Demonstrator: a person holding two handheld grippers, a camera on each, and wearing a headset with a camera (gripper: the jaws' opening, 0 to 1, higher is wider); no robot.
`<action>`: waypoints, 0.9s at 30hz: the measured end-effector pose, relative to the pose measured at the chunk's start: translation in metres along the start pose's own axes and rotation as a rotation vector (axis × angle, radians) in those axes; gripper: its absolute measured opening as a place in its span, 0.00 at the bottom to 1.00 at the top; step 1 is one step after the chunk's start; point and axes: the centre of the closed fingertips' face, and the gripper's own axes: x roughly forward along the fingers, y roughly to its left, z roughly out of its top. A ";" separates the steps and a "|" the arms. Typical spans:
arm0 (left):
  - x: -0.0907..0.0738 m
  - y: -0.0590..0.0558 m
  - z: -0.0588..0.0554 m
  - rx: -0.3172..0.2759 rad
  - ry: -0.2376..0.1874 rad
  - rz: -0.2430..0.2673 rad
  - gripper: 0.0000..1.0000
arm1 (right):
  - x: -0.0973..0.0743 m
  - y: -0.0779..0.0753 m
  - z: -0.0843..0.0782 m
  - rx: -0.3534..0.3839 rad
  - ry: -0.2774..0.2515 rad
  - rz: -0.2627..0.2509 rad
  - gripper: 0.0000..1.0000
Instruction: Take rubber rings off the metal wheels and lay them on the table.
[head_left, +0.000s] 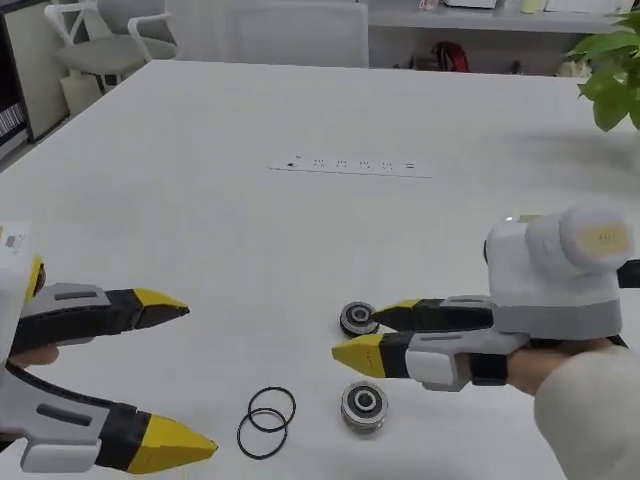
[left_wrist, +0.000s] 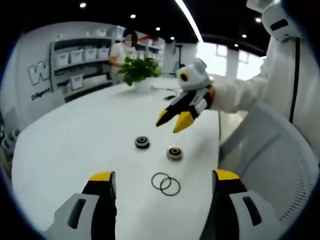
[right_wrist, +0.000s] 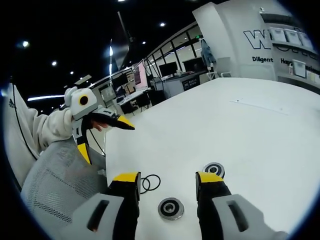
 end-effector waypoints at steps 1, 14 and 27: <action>0.000 0.001 0.002 0.001 -0.004 0.002 0.80 | -0.001 -0.001 0.001 -0.003 -0.004 -0.002 0.41; 0.001 0.017 0.045 0.064 -0.057 0.013 0.80 | -0.012 -0.020 0.002 -0.018 -0.028 -0.047 0.45; 0.039 0.026 0.092 0.134 -0.126 -0.024 0.78 | -0.014 -0.041 -0.008 -0.016 -0.011 -0.085 0.46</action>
